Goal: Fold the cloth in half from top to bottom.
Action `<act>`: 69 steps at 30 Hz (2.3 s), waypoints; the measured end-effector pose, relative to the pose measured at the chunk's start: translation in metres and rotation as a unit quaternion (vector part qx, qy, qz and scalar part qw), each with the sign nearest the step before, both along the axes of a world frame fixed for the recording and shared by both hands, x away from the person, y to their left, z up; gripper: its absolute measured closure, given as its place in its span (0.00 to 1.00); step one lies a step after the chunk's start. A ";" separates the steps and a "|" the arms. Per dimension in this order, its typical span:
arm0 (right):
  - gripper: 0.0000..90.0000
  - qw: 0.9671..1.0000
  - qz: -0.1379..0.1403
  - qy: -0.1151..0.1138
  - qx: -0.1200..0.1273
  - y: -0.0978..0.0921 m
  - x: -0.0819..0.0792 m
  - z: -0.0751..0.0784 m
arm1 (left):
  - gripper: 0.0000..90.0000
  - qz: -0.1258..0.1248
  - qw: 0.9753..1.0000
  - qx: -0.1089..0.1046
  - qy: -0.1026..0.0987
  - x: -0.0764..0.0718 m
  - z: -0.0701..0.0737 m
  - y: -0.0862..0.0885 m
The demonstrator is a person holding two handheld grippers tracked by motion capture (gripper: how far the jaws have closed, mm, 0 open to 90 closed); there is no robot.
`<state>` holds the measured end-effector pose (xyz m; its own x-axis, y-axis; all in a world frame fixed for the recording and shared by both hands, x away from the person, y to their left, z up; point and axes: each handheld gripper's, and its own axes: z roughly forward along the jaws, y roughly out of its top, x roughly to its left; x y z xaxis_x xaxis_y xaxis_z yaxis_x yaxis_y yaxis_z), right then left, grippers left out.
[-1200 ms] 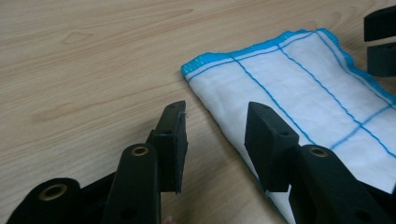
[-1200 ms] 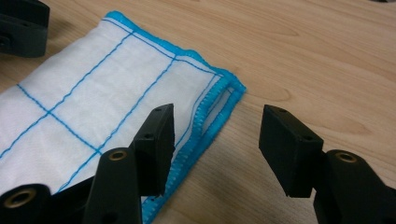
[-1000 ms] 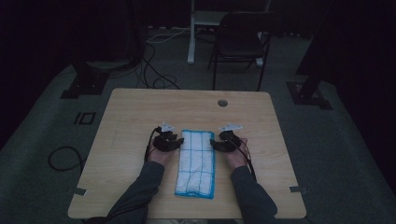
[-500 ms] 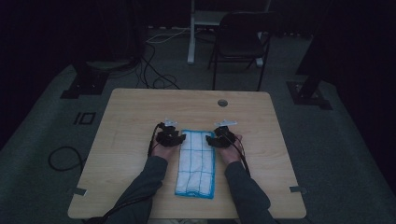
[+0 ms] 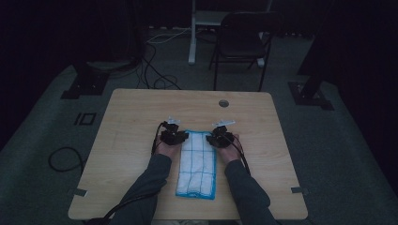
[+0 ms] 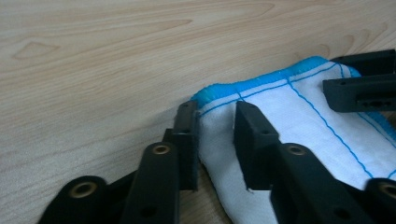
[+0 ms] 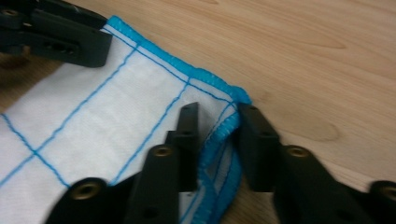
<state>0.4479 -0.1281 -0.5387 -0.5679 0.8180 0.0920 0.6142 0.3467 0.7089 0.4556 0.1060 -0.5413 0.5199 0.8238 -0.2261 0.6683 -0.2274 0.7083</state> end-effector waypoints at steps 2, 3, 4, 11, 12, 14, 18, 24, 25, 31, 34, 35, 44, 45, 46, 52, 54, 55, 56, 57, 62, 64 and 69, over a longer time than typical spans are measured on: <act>0.88 1.000 0.000 0.011 0.008 0.000 0.002 0.001 | 0.85 -0.003 1.000 0.010 -0.002 0.000 0.001 -0.001; 0.89 1.000 -0.002 0.014 0.011 0.000 0.003 0.001 | 0.87 -0.004 1.000 0.013 -0.001 0.000 0.001 -0.002; 0.91 1.000 -0.004 0.019 0.016 -0.001 0.003 0.001 | 0.89 -0.003 1.000 0.015 0.000 0.000 0.001 -0.002; 0.92 0.999 -0.006 0.029 0.027 -0.003 0.005 0.001 | 0.93 0.000 1.000 0.019 -0.006 -0.001 0.001 -0.006; 0.92 0.999 -0.006 0.029 0.027 -0.003 0.005 0.001 | 0.94 0.000 1.000 0.019 -0.006 -0.001 0.001 -0.006; 0.93 0.999 -0.006 0.029 0.026 -0.003 0.005 0.001 | 0.94 -0.001 1.000 0.021 -0.006 -0.001 0.001 -0.006; 0.93 0.999 -0.007 0.029 0.025 -0.003 0.004 0.001 | 0.95 -0.001 1.000 0.022 -0.006 -0.001 0.001 -0.006; 0.94 0.999 -0.005 0.029 0.025 -0.003 0.005 0.001 | 0.96 0.001 1.000 0.021 -0.003 0.000 0.002 -0.007; 0.94 0.999 -0.006 0.029 0.026 -0.003 0.005 0.001 | 0.96 0.001 1.000 0.023 -0.005 0.000 0.002 -0.007; 0.95 0.999 -0.007 0.023 0.025 -0.004 0.006 0.004 | 0.96 0.001 1.000 0.025 -0.009 0.001 0.007 -0.009; 0.95 0.999 -0.006 0.020 0.026 -0.004 0.006 0.005 | 0.96 0.000 1.000 0.023 -0.013 0.001 0.009 -0.009; 0.95 0.999 -0.006 0.019 0.027 -0.005 0.005 0.006 | 0.96 -0.001 1.000 0.022 -0.015 0.001 0.011 -0.008; 0.95 1.000 -0.006 0.007 0.030 -0.007 0.004 0.013 | 0.96 -0.003 1.000 0.018 -0.025 0.000 0.018 -0.009; 0.95 0.999 -0.006 0.007 0.030 -0.007 0.004 0.013 | 0.96 -0.004 0.999 0.018 -0.027 0.000 0.019 -0.009; 0.95 1.000 -0.006 0.006 0.030 -0.007 0.004 0.014 | 0.96 -0.004 0.999 0.017 -0.028 -0.001 0.020 -0.009; 0.95 1.000 -0.003 -0.007 0.022 -0.007 0.001 0.019 | 0.96 -0.009 0.999 0.012 -0.039 -0.004 0.029 -0.009; 0.95 1.000 -0.001 -0.013 0.017 -0.007 0.000 0.022 | 0.96 -0.011 0.999 0.012 -0.042 -0.004 0.031 -0.009; 0.95 1.000 0.000 -0.015 0.016 -0.007 0.000 0.023 | 0.96 -0.010 0.999 0.011 -0.043 -0.005 0.032 -0.009; 0.95 1.000 0.000 -0.016 0.017 -0.007 -0.001 0.024 | 0.96 -0.010 0.999 0.010 -0.045 -0.005 0.033 -0.009; 0.95 1.000 -0.001 -0.018 0.018 -0.007 -0.001 0.025 | 0.96 -0.012 0.999 0.009 -0.046 -0.006 0.034 -0.008; 0.95 0.999 0.002 -0.026 0.020 -0.008 -0.003 0.031 | 0.96 -0.013 0.998 0.004 -0.054 -0.008 0.040 -0.007; 0.95 0.999 0.002 -0.030 0.019 -0.008 -0.003 0.033 | 0.96 -0.014 0.998 0.002 -0.058 -0.009 0.043 -0.007; 0.95 0.999 0.004 -0.037 0.022 -0.009 -0.006 0.038 | 0.96 -0.021 0.998 0.003 -0.064 -0.011 0.049 -0.006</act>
